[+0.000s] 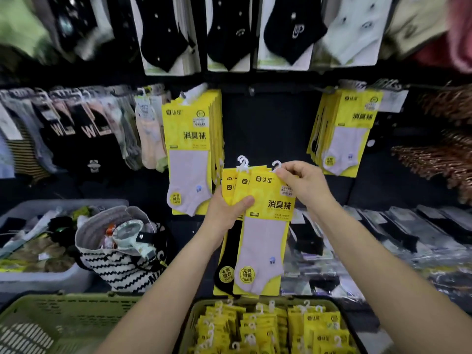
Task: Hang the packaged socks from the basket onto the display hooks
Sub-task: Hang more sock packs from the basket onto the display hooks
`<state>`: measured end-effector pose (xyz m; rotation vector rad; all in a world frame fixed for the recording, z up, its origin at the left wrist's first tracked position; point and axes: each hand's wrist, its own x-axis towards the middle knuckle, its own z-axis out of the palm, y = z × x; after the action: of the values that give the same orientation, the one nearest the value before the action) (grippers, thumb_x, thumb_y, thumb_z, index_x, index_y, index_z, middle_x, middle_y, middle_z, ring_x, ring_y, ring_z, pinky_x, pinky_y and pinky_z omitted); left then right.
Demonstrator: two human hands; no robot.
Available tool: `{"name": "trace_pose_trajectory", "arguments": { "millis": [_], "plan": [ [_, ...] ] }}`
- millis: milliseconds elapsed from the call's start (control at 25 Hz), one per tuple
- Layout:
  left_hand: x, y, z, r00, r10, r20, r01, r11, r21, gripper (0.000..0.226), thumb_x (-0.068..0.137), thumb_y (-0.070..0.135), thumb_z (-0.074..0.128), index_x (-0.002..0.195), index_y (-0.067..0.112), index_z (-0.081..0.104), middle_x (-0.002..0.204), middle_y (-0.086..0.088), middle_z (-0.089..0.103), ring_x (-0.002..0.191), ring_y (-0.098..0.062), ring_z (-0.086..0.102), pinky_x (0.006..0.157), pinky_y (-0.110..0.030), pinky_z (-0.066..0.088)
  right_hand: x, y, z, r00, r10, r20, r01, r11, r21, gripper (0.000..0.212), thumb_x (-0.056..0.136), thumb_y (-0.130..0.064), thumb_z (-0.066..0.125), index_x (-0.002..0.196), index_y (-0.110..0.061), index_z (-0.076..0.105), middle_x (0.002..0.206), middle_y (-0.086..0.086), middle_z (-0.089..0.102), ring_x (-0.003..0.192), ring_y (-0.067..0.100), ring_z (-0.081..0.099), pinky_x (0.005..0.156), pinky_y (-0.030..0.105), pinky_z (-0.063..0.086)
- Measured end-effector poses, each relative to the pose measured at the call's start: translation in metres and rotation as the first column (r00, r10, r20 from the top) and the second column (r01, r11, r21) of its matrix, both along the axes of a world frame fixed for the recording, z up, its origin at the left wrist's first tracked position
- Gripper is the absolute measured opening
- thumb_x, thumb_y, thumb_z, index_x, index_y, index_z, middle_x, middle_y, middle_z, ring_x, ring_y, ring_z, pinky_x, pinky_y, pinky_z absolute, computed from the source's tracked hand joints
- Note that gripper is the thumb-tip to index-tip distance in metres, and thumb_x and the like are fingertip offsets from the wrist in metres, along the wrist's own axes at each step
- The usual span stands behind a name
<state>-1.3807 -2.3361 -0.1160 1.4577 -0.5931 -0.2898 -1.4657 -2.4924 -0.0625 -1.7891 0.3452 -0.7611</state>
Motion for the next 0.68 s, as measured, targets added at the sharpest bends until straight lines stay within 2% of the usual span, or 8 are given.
{"name": "trace_pose_trajectory", "arguments": {
  "millis": [120,200,240,360,400,480,560,680],
  "plan": [
    [0.008,-0.001,0.025,0.995,0.078,0.055,-0.076,0.997,-0.035,0.027,0.08,0.019,0.072,0.096,0.032,0.055,0.09,0.019,0.066,0.076,0.008,0.064,0.061,-0.009,0.049,0.018,-0.011,0.028,0.999,0.035,-0.035,-0.035,0.999,-0.011,0.023,0.089,-0.015,0.06,0.069,-0.024,0.066,0.071,0.0,0.061,0.063,0.009,0.055,0.05,0.017,0.047],
    [0.013,0.007,0.045,0.983,0.158,0.098,-0.151,0.986,-0.073,0.026,0.078,0.025,0.074,0.093,0.034,0.055,0.082,0.023,0.067,0.075,0.01,0.063,0.061,-0.008,0.048,0.025,-0.017,0.044,0.999,0.031,-0.044,-0.033,0.998,-0.049,0.026,0.092,-0.014,0.057,0.068,-0.023,0.064,0.067,-0.001,0.057,0.058,0.008,0.052,0.045,0.015,0.044],
    [0.017,0.012,0.056,0.975,0.191,0.116,-0.179,0.978,-0.102,0.028,0.077,0.027,0.075,0.097,0.033,0.057,0.086,0.022,0.068,0.081,0.007,0.064,0.068,-0.012,0.051,0.029,-0.019,0.053,0.999,0.016,-0.04,-0.019,0.997,-0.069,0.027,0.092,-0.014,0.056,0.068,-0.023,0.064,0.066,-0.002,0.058,0.059,0.008,0.052,0.048,0.017,0.045],
    [0.022,0.029,0.083,0.96,0.248,0.129,-0.225,0.959,-0.174,0.048,0.077,0.03,0.074,0.119,0.023,0.053,0.111,0.009,0.066,0.104,-0.013,0.062,0.093,-0.039,0.05,0.042,-0.023,0.082,0.999,-0.025,-0.023,0.022,0.993,-0.117,0.027,0.091,-0.016,0.056,0.066,-0.021,0.064,0.068,-0.002,0.061,0.063,0.01,0.054,0.057,0.022,0.046],
    [0.022,0.035,0.089,0.957,0.252,0.144,-0.219,0.952,-0.212,0.047,0.077,0.027,0.074,0.119,0.028,0.053,0.113,0.013,0.065,0.105,-0.01,0.062,0.093,-0.041,0.05,0.047,-0.023,0.091,0.999,-0.032,-0.021,0.029,0.991,-0.128,0.026,0.091,-0.017,0.056,0.067,-0.019,0.065,0.07,0.0,0.061,0.063,0.01,0.054,0.056,0.022,0.046],
    [0.019,0.045,0.1,0.945,0.256,0.202,-0.209,0.951,-0.226,0.049,0.08,0.02,0.072,0.105,0.056,0.05,0.107,0.032,0.062,0.102,0.004,0.06,0.089,-0.034,0.049,0.06,-0.02,0.106,0.998,-0.058,-0.019,0.054,0.985,-0.165,0.024,0.091,-0.018,0.055,0.069,-0.015,0.065,0.069,0.001,0.06,0.06,0.009,0.053,0.054,0.021,0.045],
    [0.016,0.054,0.107,0.945,0.245,0.219,-0.202,0.959,-0.2,0.06,0.081,0.018,0.071,0.082,0.073,0.048,0.109,0.02,0.064,0.104,-0.006,0.062,0.088,-0.032,0.049,0.074,-0.017,0.114,0.995,-0.1,-0.017,0.094,0.973,-0.211,0.023,0.091,-0.018,0.053,0.078,-0.006,0.068,0.07,0.004,0.058,0.061,0.012,0.053,0.06,0.027,0.045],
    [0.022,0.061,0.108,0.945,0.227,0.234,-0.187,0.966,-0.18,0.059,0.082,0.017,0.069,0.075,0.073,0.051,0.107,0.004,0.069,0.099,-0.014,0.066,0.081,-0.029,0.052,0.093,-0.017,0.117,0.991,-0.132,-0.009,0.125,0.958,-0.257,0.023,0.092,-0.017,0.051,0.086,-0.002,0.068,0.075,0.005,0.058,0.069,0.017,0.052,0.067,0.034,0.046]
  ]
}}
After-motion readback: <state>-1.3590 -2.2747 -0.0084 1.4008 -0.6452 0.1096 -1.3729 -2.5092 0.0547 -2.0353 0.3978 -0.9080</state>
